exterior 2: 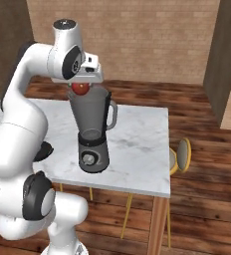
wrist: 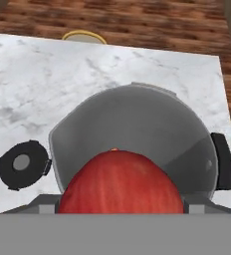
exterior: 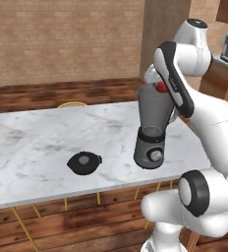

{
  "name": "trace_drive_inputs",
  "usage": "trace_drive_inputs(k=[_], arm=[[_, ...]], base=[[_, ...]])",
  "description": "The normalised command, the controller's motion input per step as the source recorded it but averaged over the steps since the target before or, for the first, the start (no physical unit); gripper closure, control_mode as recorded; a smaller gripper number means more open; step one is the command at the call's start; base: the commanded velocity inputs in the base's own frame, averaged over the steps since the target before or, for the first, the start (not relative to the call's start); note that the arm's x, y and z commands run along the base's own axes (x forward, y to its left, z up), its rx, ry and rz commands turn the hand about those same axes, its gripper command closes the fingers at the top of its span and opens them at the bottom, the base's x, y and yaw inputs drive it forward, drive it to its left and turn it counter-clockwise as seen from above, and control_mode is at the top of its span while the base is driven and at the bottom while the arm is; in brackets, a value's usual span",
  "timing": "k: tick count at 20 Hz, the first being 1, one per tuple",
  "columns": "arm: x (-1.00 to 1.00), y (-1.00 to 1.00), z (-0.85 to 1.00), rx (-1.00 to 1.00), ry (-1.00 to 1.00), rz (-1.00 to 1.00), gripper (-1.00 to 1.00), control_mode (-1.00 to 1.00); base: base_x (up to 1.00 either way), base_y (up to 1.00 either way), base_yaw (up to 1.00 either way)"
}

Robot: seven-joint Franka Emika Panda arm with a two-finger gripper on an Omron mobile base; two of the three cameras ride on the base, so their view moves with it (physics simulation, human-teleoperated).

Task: Grab the garlic and onion from the fridge, place them in the blender, close the lid, and turn on the blender to create a marinade.

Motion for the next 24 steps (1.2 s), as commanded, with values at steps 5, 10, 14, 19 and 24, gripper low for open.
trace_drive_inputs(k=[5,10,14,19,24], arm=[[0.34,0.0,-0.19,0.0,0.0,0.0,1.0,-1.0],[0.0,0.0,-0.74,0.0,0.0,0.01,1.0,-1.0],[0.0,0.0,-0.84,0.0,0.0,0.02,1.0,-1.0],[0.0,0.0,-0.71,0.0,0.0,0.01,1.0,-1.0],[0.0,0.0,-0.56,0.0,0.0,0.01,1.0,-1.0]], base=[[0.0,0.0,0.0],[0.0,0.0,0.0],[0.0,0.0,0.0],[0.0,0.0,0.0],[0.0,0.0,0.0]])
